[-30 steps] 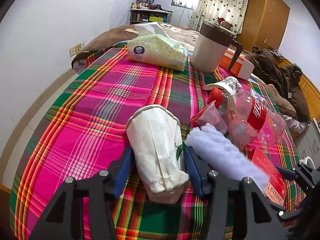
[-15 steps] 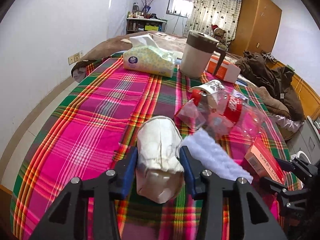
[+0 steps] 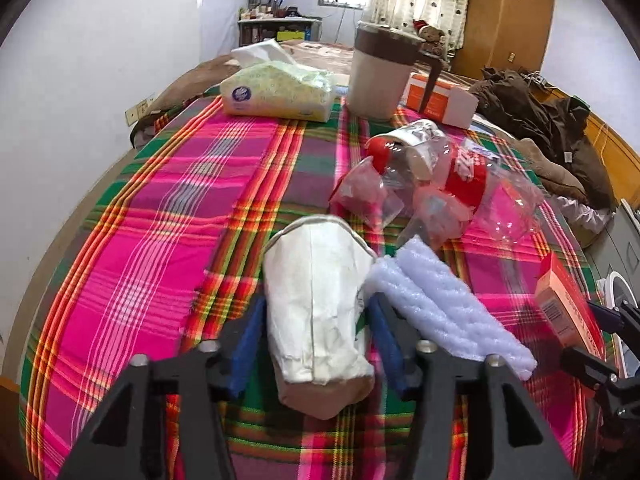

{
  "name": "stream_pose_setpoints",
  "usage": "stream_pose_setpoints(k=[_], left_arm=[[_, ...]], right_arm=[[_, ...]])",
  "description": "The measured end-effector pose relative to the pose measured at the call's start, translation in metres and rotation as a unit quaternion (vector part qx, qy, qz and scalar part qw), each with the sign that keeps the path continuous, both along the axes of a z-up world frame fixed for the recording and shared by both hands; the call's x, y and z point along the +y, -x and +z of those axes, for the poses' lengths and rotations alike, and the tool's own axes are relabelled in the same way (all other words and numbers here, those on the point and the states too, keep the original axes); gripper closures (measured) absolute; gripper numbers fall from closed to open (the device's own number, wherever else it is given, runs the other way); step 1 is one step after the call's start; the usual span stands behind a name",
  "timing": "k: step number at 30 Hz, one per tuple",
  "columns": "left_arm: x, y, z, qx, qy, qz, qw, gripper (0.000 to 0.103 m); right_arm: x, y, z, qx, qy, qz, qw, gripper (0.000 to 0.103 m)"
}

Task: Collect trash
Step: 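Grasp the red Cilostazol tablet box with the right gripper while the left gripper grasps the white paper cup, then carry the box and paper cup over the wastebasket and open both grippers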

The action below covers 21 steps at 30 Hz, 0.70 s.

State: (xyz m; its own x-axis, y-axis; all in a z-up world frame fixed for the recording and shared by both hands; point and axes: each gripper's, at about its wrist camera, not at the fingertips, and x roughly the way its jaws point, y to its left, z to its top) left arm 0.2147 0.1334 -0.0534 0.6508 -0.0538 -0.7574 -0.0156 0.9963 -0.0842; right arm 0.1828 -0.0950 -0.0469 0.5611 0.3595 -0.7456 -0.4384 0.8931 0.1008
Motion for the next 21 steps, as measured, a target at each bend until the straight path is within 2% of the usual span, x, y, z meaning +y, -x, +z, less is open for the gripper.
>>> stream_pose_setpoints(k=[5,12,21], left_arm=[[-0.006,0.012,0.007,-0.012,-0.004,-0.004,0.9999,0.064],[-0.018,0.036,0.040,-0.052,-0.005,-0.016,0.9985,0.064],[-0.074,0.055,0.071,-0.082,0.005,-0.086,0.9929,0.064]], right_arm=[[-0.007,0.003,0.003,-0.003,-0.006,-0.007,1.000,0.036],[-0.019,0.009,0.011,-0.013,-0.019,-0.024,0.999,0.036],[-0.048,0.024,0.029,-0.032,-0.028,-0.054,0.998,0.036]])
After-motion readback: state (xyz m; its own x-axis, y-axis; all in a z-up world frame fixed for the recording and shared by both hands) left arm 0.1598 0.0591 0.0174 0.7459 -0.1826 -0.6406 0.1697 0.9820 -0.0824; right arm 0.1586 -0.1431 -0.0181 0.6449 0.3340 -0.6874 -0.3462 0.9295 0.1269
